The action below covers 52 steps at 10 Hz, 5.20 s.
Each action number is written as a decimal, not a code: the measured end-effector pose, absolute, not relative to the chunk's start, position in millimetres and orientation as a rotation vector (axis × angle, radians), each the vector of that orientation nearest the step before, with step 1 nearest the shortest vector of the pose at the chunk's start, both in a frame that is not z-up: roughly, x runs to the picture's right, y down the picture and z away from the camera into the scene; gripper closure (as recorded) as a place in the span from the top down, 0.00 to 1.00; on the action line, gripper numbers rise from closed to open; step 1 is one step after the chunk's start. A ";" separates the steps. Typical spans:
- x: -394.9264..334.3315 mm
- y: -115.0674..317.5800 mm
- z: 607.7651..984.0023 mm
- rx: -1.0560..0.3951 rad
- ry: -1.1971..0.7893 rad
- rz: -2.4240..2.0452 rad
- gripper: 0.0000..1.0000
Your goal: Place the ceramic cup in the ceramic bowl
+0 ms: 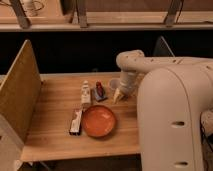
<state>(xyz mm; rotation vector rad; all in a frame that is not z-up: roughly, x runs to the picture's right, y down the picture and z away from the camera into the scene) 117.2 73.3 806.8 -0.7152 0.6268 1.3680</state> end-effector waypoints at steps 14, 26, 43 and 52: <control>117.2 72.3 806.2 -0.714 0.625 1.369 0.66; 134.2 -28.5 801.9 -0.483 0.431 1.326 0.66; 148.9 -32.2 861.7 -0.544 0.399 1.247 0.66; 115.6 -37.2 887.3 -0.585 0.295 1.199 0.66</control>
